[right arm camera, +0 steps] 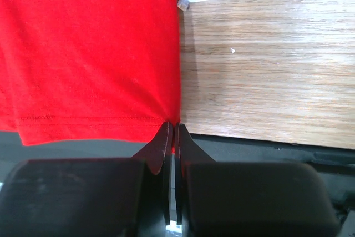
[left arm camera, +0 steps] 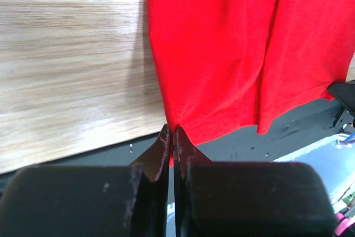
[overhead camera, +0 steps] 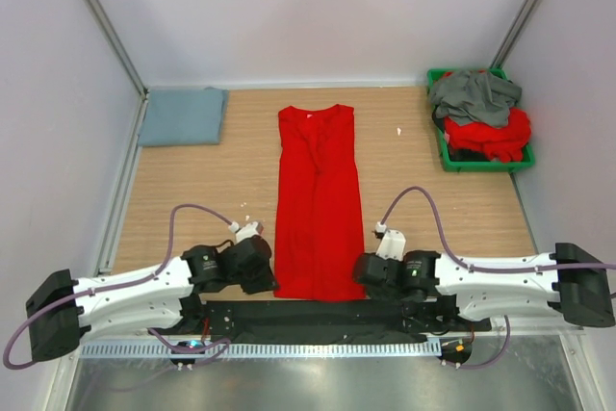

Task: Fold and stack the t-shirts
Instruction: Fold the tshirt

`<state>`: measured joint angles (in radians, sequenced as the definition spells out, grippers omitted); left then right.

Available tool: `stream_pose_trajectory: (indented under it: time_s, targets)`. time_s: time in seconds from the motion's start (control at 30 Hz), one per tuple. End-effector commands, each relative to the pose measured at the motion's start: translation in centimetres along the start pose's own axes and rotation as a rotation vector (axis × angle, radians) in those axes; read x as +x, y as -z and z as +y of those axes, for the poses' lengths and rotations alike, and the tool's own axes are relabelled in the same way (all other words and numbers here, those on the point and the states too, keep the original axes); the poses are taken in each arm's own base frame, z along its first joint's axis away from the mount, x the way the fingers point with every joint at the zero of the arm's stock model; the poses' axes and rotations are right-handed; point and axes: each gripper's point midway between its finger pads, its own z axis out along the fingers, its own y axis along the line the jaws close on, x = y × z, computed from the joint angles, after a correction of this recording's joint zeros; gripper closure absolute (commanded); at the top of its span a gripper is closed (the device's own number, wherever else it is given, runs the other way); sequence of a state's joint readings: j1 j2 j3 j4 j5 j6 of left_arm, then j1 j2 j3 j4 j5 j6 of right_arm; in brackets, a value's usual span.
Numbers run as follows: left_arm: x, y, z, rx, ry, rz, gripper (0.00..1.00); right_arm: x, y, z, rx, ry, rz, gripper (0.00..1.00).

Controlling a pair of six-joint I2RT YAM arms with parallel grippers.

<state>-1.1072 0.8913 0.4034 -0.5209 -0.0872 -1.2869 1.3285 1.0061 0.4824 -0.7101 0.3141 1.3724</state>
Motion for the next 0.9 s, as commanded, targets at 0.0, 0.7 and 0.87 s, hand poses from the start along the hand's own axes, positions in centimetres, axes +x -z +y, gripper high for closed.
stream_pose_trajectory:
  time_s: [0.0,0.7,0.87]
  targets:
    - [-1.6,1.5,-1.9,0.007,0.001,-0.055,1.00,-2.2,1.4,2.2,-0.015,0.007,-0.085,0.99]
    - [-20.7,5.3,-10.1,-0.074,-0.157,-0.191,1.00,-25.6,6.2,6.0,0.091,0.073,-0.355,0.99]
    - [-24.3,2.4,-9.4,-0.144,-0.158,-0.140,1.00,-29.1,4.0,6.1,0.107,0.084,-0.322,0.99]
